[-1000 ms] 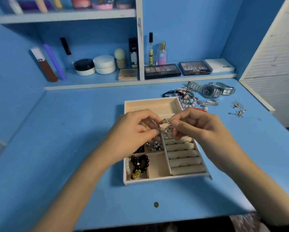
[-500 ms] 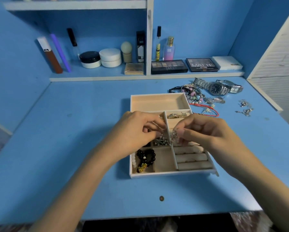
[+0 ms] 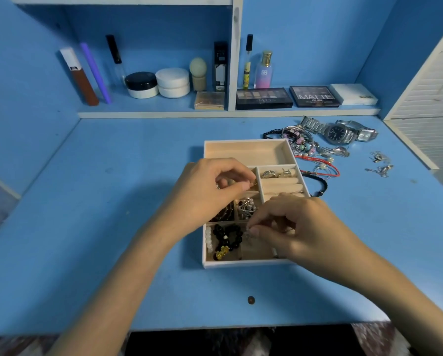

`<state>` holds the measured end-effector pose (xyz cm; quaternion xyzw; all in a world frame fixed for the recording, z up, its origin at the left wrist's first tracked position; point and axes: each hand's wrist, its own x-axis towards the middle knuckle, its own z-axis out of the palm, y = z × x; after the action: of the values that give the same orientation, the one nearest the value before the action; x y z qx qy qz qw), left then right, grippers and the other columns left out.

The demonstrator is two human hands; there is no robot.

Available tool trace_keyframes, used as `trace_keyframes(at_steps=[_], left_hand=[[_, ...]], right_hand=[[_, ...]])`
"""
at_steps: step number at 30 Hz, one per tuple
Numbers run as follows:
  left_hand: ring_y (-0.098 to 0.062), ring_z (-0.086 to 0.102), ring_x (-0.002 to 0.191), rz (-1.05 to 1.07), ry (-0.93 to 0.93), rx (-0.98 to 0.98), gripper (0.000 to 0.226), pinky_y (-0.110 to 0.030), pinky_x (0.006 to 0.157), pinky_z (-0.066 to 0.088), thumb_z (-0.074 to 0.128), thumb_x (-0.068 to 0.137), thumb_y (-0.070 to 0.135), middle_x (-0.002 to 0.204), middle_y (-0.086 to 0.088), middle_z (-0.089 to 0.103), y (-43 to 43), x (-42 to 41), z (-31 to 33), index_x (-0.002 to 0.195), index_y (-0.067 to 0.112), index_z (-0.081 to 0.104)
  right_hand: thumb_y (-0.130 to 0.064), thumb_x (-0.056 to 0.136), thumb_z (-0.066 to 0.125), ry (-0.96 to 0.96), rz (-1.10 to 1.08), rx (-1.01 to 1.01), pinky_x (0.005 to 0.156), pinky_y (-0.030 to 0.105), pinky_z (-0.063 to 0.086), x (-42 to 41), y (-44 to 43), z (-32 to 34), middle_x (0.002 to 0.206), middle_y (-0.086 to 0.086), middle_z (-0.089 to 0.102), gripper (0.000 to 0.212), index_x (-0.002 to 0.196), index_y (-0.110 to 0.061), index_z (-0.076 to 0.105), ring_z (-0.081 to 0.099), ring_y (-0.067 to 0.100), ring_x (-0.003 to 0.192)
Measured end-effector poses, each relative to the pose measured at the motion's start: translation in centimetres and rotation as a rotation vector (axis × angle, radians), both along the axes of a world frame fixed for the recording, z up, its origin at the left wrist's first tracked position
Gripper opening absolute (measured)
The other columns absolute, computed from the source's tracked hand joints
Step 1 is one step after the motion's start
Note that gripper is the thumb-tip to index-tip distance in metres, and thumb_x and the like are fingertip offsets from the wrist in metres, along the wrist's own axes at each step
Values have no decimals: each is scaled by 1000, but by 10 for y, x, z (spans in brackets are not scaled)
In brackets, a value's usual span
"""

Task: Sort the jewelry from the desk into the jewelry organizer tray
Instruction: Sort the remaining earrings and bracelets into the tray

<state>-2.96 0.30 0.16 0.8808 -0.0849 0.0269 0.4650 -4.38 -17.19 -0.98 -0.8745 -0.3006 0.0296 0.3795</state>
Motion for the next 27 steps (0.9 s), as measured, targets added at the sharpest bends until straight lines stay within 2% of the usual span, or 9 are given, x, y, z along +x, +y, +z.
trace_keyframes(at_steps=[4,10,13,18,23,25,27], left_hand=[[-10,52,65,2,-1,-9,16,-12,59,43,69,80,19,77,19,68,0,0,-1,82,34,70],[-15,52,67,0,-12,-6,16,-15,59,43,68,80,18,78,17,68,-1,1,-1,83,34,70],[-16,52,69,-4,-20,-7,16,-15,59,44,68,80,18,77,17,68,-1,1,0,83,34,70],[-16,53,70,-17,-28,-7,16,-14,62,44,67,81,19,78,20,67,-5,4,1,84,35,70],[-15,58,72,-48,-46,-30,15,-18,68,47,66,82,19,80,17,68,-19,12,1,84,33,70],[-12,60,76,-78,-52,-23,13,-23,73,50,65,83,22,83,17,69,-28,17,0,85,34,70],[-7,61,77,-109,-63,-15,12,-25,74,51,64,83,25,83,19,69,-40,24,1,85,36,69]], right_hand=[[-25,72,61,-155,-40,-110,66,3,32,4,-2,-7,61,-19,43,13,73,-20,72,44,-1,67],[-23,69,63,-303,-73,-227,59,22,34,4,-4,-12,63,-9,44,10,67,-17,71,40,12,66],[-26,71,62,-312,-64,-243,56,25,36,4,-5,-12,62,-7,44,14,68,-18,72,40,14,65],[-25,76,60,-268,-61,-161,61,19,33,6,-10,-9,62,-8,46,13,73,-19,71,43,14,65],[-25,76,60,-194,-125,-59,61,4,32,14,-28,-3,62,-9,51,13,74,-18,71,45,-2,66],[-24,77,60,-166,-168,-22,60,3,32,19,-41,-1,63,-6,56,13,74,-17,71,47,-4,64],[-22,79,63,-150,-241,-2,59,5,34,27,-58,-2,67,-1,63,11,76,-17,72,49,0,63]])
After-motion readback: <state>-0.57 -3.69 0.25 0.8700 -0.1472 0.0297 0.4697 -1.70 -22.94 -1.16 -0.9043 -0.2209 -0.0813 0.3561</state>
